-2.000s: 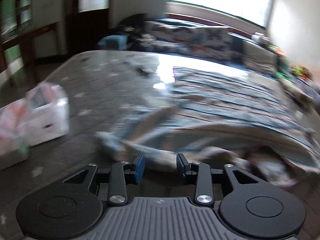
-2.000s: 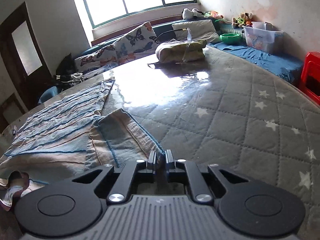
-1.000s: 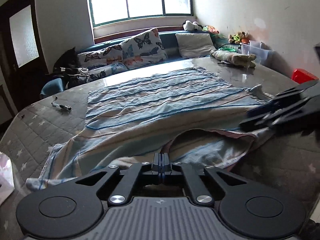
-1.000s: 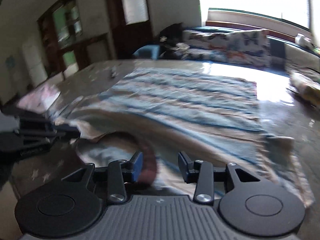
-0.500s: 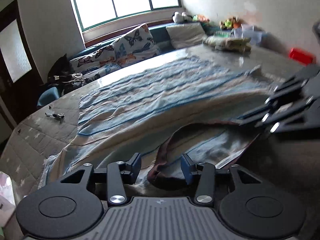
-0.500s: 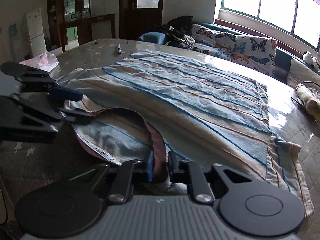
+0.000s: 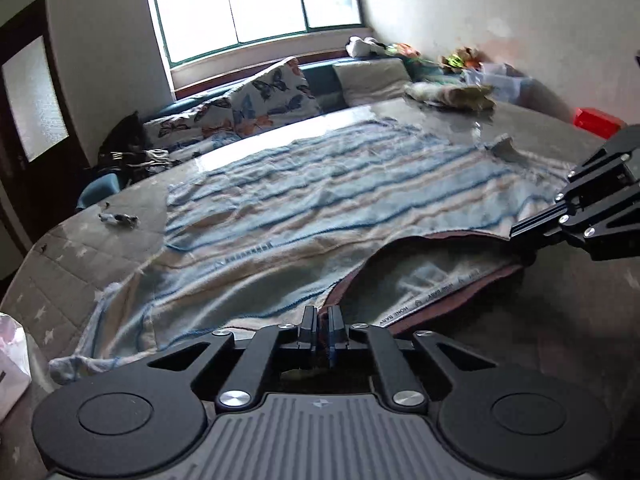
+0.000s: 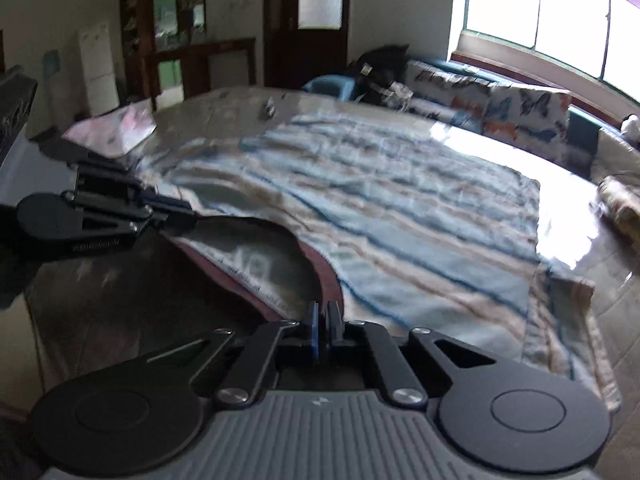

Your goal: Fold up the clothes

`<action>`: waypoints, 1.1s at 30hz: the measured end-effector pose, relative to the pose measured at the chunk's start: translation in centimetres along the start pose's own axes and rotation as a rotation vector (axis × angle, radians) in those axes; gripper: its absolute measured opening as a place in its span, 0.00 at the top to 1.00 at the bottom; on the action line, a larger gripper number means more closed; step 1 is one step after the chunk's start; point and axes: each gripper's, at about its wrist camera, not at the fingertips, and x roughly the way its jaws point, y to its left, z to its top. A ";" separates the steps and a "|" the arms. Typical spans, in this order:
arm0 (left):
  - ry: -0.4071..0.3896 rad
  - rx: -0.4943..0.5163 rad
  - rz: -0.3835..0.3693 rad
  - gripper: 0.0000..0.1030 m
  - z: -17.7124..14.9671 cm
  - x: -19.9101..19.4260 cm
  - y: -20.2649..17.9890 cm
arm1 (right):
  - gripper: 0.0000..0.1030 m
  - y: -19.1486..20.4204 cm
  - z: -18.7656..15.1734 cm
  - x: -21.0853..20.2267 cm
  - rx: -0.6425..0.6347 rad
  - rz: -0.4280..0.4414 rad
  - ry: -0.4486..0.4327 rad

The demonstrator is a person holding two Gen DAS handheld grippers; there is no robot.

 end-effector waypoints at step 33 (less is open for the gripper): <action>0.028 -0.070 -0.089 0.91 5.1 6.5 -0.6 | 0.81 -1.4 2.7 5.6 0.071 0.033 -0.004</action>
